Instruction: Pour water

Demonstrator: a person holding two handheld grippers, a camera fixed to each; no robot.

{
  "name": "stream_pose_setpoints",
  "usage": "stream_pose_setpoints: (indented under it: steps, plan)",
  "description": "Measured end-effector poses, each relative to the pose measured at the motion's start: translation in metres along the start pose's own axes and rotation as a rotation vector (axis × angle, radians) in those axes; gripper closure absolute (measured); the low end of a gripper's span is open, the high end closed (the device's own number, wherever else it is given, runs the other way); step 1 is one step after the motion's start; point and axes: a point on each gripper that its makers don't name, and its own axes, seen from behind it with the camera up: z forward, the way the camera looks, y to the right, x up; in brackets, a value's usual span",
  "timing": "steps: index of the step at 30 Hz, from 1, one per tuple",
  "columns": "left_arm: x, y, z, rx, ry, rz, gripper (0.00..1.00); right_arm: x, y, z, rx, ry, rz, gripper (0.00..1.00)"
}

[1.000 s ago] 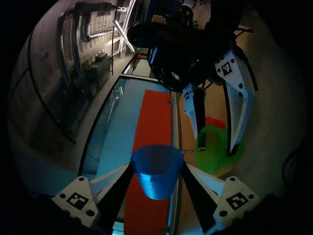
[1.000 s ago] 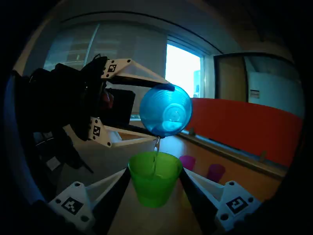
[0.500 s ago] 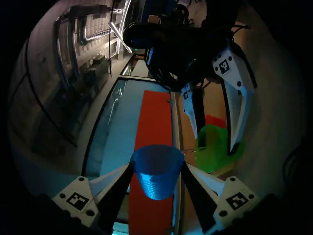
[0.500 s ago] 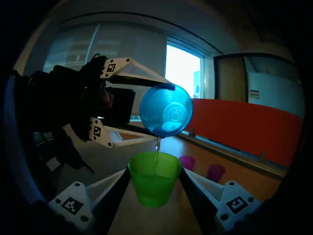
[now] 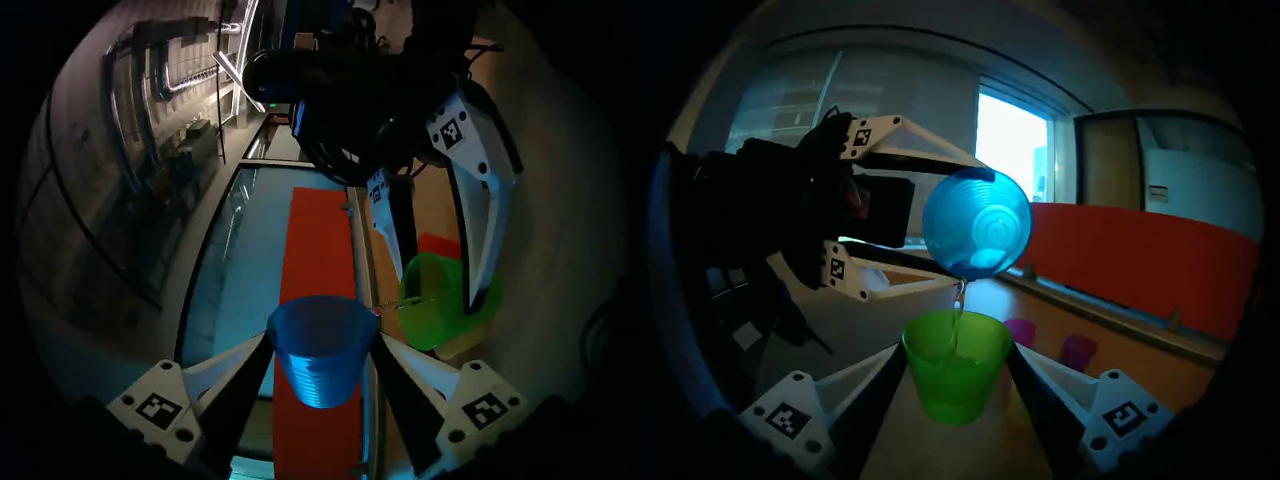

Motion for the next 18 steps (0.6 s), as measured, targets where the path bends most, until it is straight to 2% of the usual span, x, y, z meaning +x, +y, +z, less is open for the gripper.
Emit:
stream_pose_setpoints:
  steps: [18]
  plan:
    - [0.0051,-0.0017,-0.0018,0.013,0.0,0.062,0.15,0.0033,-0.0012,-0.0018,-0.001,0.005,-0.001,0.09]
